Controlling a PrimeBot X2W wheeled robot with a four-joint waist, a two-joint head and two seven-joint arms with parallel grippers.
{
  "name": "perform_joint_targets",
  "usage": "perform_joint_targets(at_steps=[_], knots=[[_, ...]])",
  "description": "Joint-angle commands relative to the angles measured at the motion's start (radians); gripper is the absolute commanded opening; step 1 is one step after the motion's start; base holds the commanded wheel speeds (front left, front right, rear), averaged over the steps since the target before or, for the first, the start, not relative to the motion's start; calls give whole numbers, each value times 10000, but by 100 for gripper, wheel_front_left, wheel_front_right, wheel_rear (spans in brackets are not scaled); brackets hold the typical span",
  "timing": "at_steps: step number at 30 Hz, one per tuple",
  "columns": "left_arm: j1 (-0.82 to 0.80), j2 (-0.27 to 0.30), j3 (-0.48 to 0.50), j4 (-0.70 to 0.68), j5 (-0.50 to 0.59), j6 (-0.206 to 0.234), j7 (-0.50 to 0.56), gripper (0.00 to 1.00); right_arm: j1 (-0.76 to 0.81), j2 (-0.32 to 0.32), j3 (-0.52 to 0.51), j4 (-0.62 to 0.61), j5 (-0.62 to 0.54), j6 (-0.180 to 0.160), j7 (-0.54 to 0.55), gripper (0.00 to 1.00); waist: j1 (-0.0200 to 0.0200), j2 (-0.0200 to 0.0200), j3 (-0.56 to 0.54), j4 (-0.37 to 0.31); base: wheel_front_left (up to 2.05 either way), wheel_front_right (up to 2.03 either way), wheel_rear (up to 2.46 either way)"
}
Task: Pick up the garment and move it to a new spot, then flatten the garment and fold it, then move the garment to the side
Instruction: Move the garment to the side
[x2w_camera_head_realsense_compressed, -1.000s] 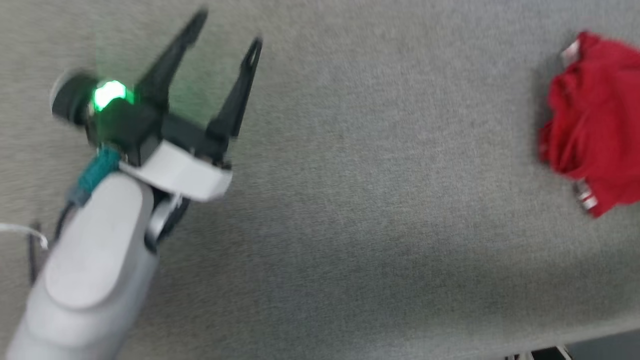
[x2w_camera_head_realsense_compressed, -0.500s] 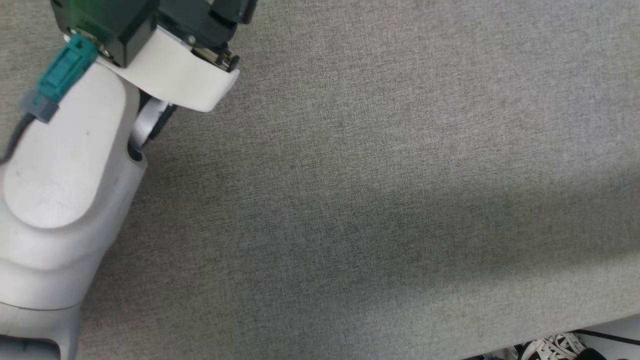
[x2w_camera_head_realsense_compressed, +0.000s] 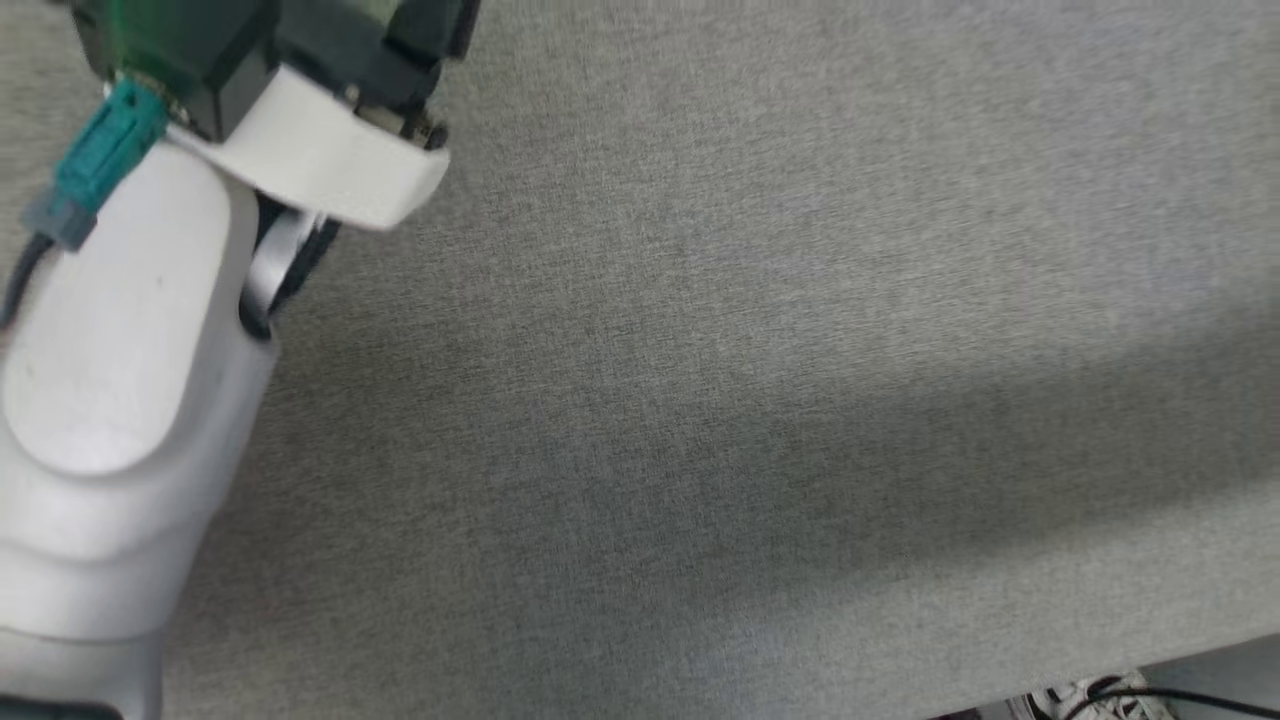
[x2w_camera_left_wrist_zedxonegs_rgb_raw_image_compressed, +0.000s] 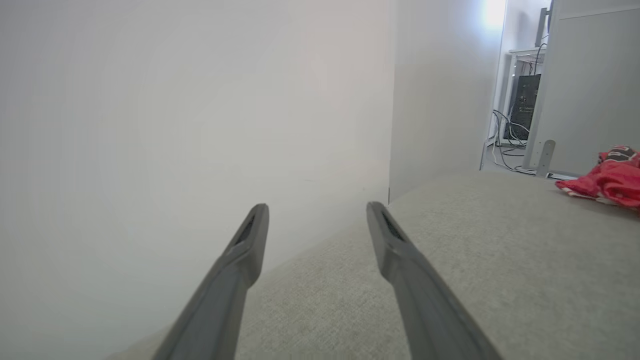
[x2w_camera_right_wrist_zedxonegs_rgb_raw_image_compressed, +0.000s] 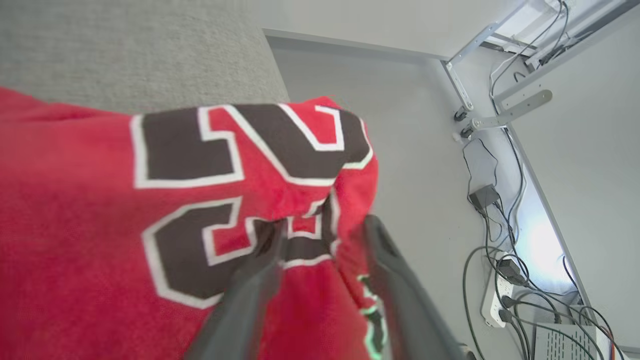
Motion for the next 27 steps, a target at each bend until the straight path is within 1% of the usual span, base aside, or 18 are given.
perform_joint_targets(at_steps=[1, 4, 8, 13, 14, 20, 24, 27], knots=[[420, -76, 178, 29, -1, 63, -67, 100, 102, -15, 147, 13, -62, -7, -49, 100, 0, 0, -484, 61, 0, 0, 0], [1318, -220, 626, 29, -44, 70, -67, 100, 315, -49, 505, -127, 70, -7, -143, 100, 0, 0, -1177, 211, 0, 0, 0], [2730, -571, 1321, 25, -84, 76, -67, 100, 821, -101, 1046, -436, 268, -7, -210, 100, 0, 0, -2220, 548, 0, 0, 0], [4671, -1192, 2121, 185, -156, 40, -65, 100, 1831, 185, 1745, -964, 639, -7, -527, 100, 0, 0, -3601, 1137, 0, 0, 0], [4671, -1192, 2121, 185, -156, 40, -65, 100, 1831, 185, 1745, -964, 639, -7, -527, 100, 0, 0, -3601, 1137, 0, 0, 0], [6774, -1766, 2802, 530, -169, 6, -67, 100, 3434, 940, 2233, -1685, 1367, -7, -1374, 100, 0, 0, -5199, 1886, 0, 0, 0], [7909, -1895, 3173, 786, -287, 10, -67, 100, 4436, 1412, 2410, -2130, 1653, -7, -2056, 100, 0, 0, -6069, 2303, 0, 0, 0], [8664, -1986, 3432, 959, -375, 8, -67, 100, 5161, 1781, 2351, -2291, 1709, -6, -2401, 100, 0, 0, -6705, 2609, 0, 0, 0]])
